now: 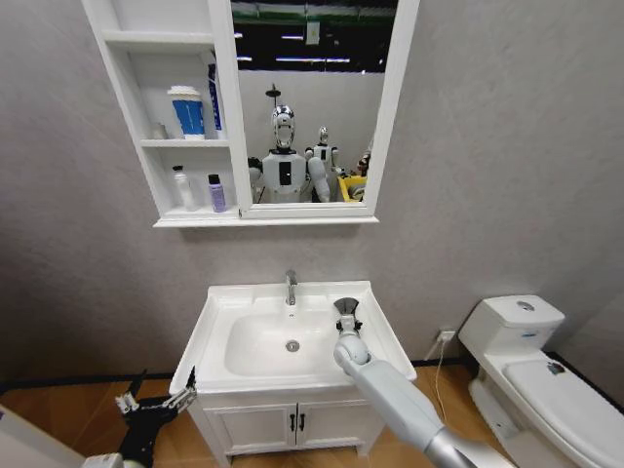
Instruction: Move facial cleanser and shampoo from washbasin to cabinet, then wipe washbasin with towel.
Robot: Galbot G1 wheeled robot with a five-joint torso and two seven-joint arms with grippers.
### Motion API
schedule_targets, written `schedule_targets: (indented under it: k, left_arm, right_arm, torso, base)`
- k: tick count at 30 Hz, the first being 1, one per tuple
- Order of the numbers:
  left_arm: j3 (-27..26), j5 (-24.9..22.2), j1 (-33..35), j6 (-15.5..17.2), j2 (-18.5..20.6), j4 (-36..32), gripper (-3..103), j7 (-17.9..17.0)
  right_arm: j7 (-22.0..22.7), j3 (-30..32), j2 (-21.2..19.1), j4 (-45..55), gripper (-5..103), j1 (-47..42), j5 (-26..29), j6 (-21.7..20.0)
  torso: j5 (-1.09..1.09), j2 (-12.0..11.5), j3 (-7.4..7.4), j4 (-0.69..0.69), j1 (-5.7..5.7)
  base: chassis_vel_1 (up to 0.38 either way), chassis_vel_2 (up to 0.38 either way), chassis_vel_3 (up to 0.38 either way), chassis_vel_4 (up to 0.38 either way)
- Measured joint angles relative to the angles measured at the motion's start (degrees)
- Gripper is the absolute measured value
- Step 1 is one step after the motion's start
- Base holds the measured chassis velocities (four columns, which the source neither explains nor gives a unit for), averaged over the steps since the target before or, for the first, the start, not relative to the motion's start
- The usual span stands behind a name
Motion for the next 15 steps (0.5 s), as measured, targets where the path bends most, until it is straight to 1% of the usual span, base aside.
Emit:
schedule_targets:
  k: [1,2,3,4,5,6,7,9,10,11,13,15]
  left_arm:
    - [0.0,0.0,0.0,0.0,0.0,0.0,100,0.0]
    - [0.0,0.0,0.0,0.0,0.0,0.0,100,0.0]
    - [0.0,0.0,0.0,0.0,0.0,0.0,100,0.0]
    - [0.0,0.0,0.0,0.0,0.0,0.0,100,0.0]
    - [0.0,0.0,0.0,0.0,0.0,0.0,100,0.0]
    - [0.0,0.0,0.0,0.0,0.0,0.0,100,0.0]
    - [0.0,0.0,0.0,0.0,0.0,0.0,100,0.0]
    - [0.0,0.0,0.0,0.0,0.0,0.0,100,0.0]
    - [0.0,0.0,0.0,0.0,0.0,0.0,100,0.0]
    - [0.0,0.0,0.0,0.0,0.0,0.0,100,0.0]
    - [0.0,0.0,0.0,0.0,0.0,0.0,100,0.0]
    - [0.0,0.0,0.0,0.0,0.0,0.0,100,0.0]
  right_arm:
    - [-2.71,1.09,-0.66,-0.26,14,-0.06,-1.01,2.15]
    - [-2.71,1.09,-0.66,-0.26,14,-0.06,-1.01,2.15]
    - [-5.53,1.97,-1.43,-0.57,19,-0.09,-1.33,3.88]
    - [-8.12,2.71,-2.39,-0.78,21,-0.14,-1.25,5.2]
    - [-12.08,3.88,-4.22,-0.8,27,-0.34,-0.41,6.15]
    - [-12.08,3.88,-4.22,-0.8,27,-0.34,-0.41,6.15]
    - [-14.65,4.53,-5.5,-0.81,27,-0.49,0.42,6.51]
    - [-21.04,5.57,-8.64,-0.36,38,-0.94,3.19,6.67]
    - [-21.04,5.57,-8.64,-0.36,38,-0.94,3.19,6.67]
    - [-23.58,5.91,-10.01,0.14,43,-1.21,4.9,6.45]
    - [-26.49,6.54,-11.7,1.15,54,-1.97,7.49,5.23]
    - [-27.13,6.7,-12.01,1.31,54,-2.22,7.74,4.9]
  torso:
    - [0.0,0.0,0.0,0.0,0.0]
    - [0.0,0.0,0.0,0.0,0.0]
    - [0.01,0.0,0.0,0.0,0.0]
    - [0.01,0.0,0.0,0.0,0.0]
    - [0.01,0.0,0.0,0.0,0.0]
    - [0.01,0.0,0.0,0.0,0.0]
    - [0.01,0.0,0.0,-0.01,0.0]
    - [0.01,0.0,0.0,-0.02,0.0]
    - [0.01,0.0,0.0,-0.02,0.0]
    - [0.0,0.0,0.0,-0.02,0.0]
    - [0.01,0.0,0.0,-0.01,0.0]
    - [0.01,0.0,0.0,-0.01,0.0]
  base:
    - [0.0,0.0,0.0,0.0]
    - [0.0,0.0,0.0,0.0]
    - [0.0,0.0,0.0,0.0]
    - [0.0,0.0,0.0,0.0]
    - [0.0,0.0,0.0,0.0]
    - [0.0,0.0,0.0,0.0]
    - [0.0,0.0,0.0,0.0]
    - [0.0,0.0,0.0,0.0]
    - [0.0,0.0,0.0,0.0]
    - [0.0,0.0,0.0,0.0]
    - [0.0,0.0,0.0,0.0]
    - [0.0,0.0,0.0,0.0]
